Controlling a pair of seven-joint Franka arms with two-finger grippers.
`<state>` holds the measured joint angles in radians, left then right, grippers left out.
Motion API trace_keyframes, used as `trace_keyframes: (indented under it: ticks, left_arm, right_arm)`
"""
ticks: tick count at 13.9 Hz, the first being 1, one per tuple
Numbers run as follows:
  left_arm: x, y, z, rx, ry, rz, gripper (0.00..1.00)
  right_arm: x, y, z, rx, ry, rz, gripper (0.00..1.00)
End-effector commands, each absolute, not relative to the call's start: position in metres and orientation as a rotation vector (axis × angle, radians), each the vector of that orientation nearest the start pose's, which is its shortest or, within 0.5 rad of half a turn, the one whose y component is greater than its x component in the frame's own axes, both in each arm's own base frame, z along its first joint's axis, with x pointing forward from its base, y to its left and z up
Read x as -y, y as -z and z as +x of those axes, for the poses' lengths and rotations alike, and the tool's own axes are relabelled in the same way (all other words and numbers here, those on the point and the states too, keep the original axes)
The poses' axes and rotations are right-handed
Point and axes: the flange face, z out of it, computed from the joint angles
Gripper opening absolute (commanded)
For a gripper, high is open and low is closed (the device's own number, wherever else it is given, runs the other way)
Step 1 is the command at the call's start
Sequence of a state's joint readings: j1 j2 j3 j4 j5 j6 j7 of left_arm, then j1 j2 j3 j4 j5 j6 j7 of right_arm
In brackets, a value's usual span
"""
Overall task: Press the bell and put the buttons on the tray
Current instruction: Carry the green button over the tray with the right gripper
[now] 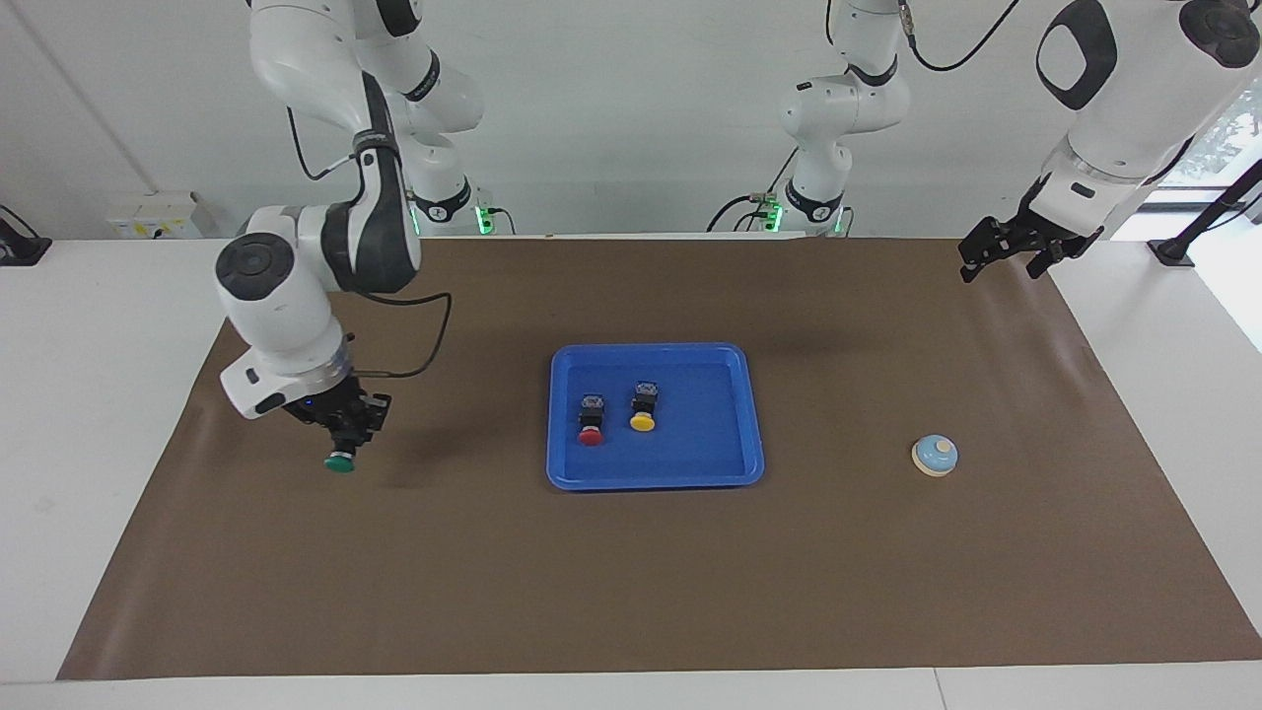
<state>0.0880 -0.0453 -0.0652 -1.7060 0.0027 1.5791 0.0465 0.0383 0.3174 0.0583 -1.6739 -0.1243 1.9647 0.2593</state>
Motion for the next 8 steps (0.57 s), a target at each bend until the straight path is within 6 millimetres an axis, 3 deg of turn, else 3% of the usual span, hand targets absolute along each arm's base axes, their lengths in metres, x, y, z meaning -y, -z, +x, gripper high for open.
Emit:
trace_keyframes:
  ticks: [1, 4, 8]
  left_arm:
    - [-0.013, -0.59, 0.532, -0.026, -0.123, -3.144, 1.0]
    - [-0.013, -0.59, 0.532, -0.026, -0.123, -3.144, 1.0]
    - [-0.013, -0.59, 0.532, -0.026, -0.123, -3.144, 1.0]
  right_arm:
    - [-0.131, -0.431, 0.644, -0.252, -0.024, -3.236, 0.0]
    - [-0.234, -0.437, 0.623, -0.227, -0.042, -3.197, 0.0]
    - [-0.349, -0.431, 0.608, -0.321, -0.076, -3.183, 0.0]
